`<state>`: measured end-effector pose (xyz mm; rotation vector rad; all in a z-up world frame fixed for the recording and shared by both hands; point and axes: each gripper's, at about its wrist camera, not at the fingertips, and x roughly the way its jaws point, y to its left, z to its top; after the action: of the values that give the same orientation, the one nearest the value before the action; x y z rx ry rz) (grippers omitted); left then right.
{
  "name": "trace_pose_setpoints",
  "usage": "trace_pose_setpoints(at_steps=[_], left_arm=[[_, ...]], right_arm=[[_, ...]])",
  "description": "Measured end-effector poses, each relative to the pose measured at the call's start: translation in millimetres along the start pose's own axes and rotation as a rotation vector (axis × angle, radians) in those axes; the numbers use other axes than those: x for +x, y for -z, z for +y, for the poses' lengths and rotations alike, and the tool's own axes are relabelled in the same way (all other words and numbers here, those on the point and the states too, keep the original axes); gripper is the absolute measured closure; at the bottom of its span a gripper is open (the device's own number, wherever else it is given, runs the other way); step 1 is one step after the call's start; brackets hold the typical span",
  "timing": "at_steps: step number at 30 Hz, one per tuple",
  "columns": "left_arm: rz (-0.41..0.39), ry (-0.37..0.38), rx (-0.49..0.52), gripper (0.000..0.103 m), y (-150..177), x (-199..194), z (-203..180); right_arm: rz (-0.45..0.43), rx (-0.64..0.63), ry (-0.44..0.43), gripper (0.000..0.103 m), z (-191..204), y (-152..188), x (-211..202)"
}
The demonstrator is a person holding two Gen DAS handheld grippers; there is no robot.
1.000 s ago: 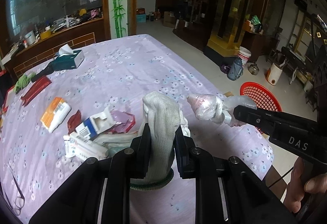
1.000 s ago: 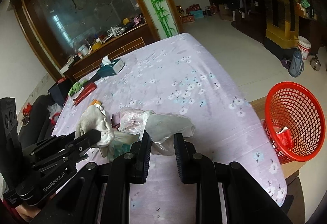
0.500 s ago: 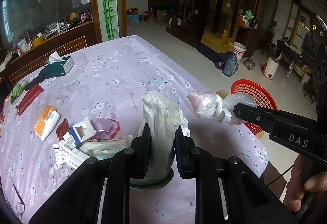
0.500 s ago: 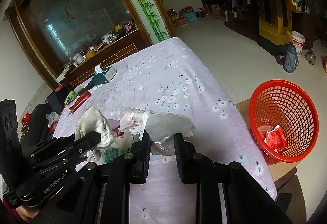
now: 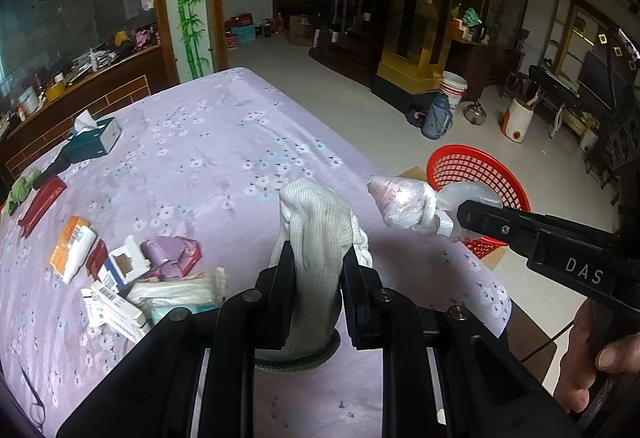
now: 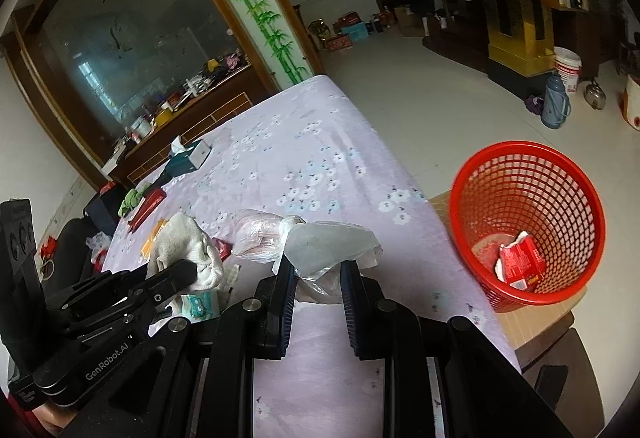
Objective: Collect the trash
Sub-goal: 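Carry the white sock and plastic bag in both tools over the red wastebasket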
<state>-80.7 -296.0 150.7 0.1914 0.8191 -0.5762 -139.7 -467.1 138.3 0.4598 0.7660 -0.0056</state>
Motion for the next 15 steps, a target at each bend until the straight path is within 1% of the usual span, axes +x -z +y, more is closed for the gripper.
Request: trace_pose_setpoints(at_steps=[9,15], left_arm=[[0.002,0.045,0.053,0.083,-11,9,-30],[0.009,0.101,0.085,0.083,-22,19,-54]], right_arm=[[-0.029,0.072,0.048,0.080,-30,-1,-19],[-0.053,0.116,0.093,0.080,-52,-1,-36]])
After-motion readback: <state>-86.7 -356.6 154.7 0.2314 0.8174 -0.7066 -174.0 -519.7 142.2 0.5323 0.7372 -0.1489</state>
